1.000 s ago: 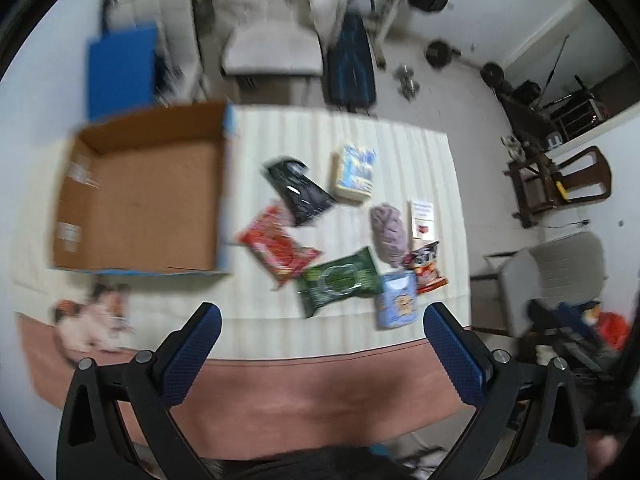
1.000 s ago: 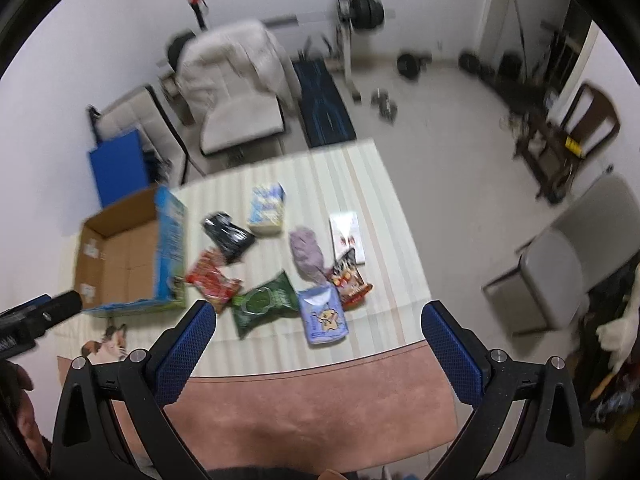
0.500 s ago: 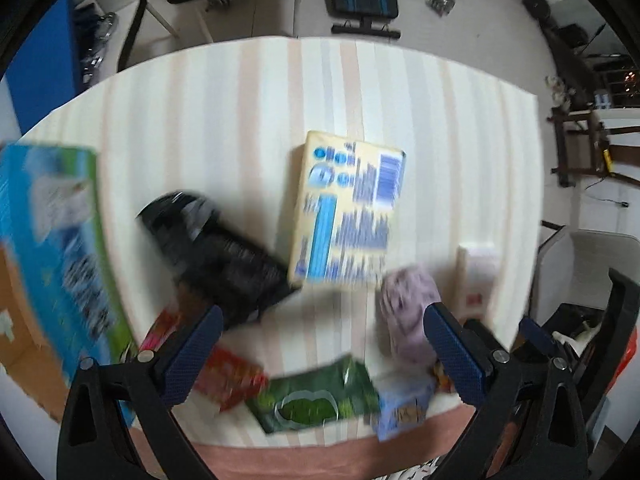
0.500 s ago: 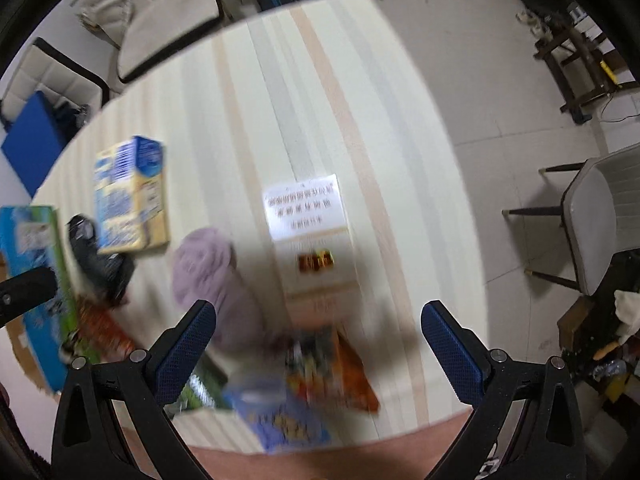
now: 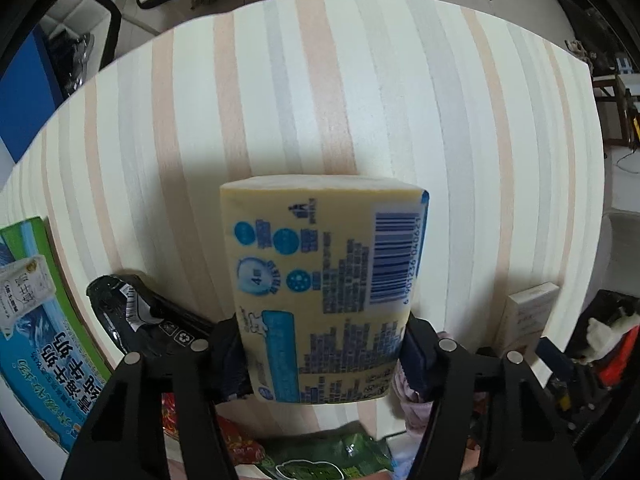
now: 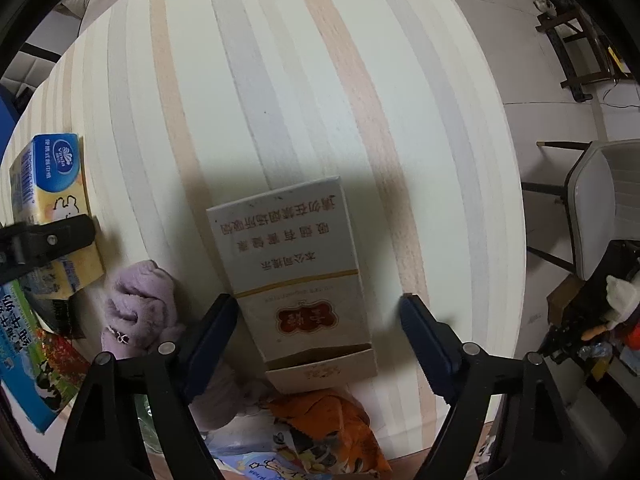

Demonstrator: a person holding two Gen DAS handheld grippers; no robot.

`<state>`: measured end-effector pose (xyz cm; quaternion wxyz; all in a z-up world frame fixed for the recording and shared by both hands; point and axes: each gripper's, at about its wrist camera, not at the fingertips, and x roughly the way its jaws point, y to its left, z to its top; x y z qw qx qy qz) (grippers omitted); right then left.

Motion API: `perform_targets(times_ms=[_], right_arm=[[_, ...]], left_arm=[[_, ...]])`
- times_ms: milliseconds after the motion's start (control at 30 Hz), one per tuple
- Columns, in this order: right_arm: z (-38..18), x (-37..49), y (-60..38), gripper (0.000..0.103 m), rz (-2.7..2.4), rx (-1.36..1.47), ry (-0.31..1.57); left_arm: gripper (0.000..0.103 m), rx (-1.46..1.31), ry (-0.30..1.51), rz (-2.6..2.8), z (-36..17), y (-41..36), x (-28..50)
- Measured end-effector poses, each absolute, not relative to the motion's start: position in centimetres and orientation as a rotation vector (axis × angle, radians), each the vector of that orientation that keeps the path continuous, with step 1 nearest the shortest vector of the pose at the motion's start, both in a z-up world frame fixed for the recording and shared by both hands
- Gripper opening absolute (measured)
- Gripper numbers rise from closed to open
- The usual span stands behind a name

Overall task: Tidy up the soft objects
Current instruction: 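Grasp the yellow-blue tissue pack with the left tool while the right tool grasps the white box, then carry both items into the cardboard box and open both tools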

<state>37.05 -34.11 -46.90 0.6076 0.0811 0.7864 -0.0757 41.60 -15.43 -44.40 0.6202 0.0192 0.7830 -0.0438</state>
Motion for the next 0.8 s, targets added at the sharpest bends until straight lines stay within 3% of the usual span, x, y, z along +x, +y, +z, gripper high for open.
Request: perform_targets(times_ms=[67, 100, 133, 433, 700, 800], right_arm=[[-46.4, 37.2, -33.6, 0.078, -0.181, 0.19, 1.813], [-46.4, 38.3, -32.9, 0.063, -0.181, 0.189, 1.804], [-45.9, 38.3, -32.8, 0.061, -0.181, 0.182, 1.796], [-41.6, 37.5, -33.2, 0.059, -0.164, 0.176, 1.721], [-28.4, 34.4, -30.2, 0.059, 0.038, 0.232, 1.552], [-24.1, 32.0, -26.2, 0.059, 0.149, 0.238, 1.52]], left_arm=[[0.06, 0.065, 1.782, -0.097, -44.1, -15.7, 40.8], [0.06, 0.079, 1.772, -0.094, -43.9, -15.7, 40.4], [0.06, 0.083, 1.76, -0.093, -43.6, -15.6, 39.8], [0.06, 0.046, 1.607, -0.119, -35.0, -12.1, 36.4], [0.06, -0.062, 1.427, -0.092, -21.8, -4.2, 29.9], [0.06, -0.126, 1.404, -0.068, -20.3, 0.8, 25.8]])
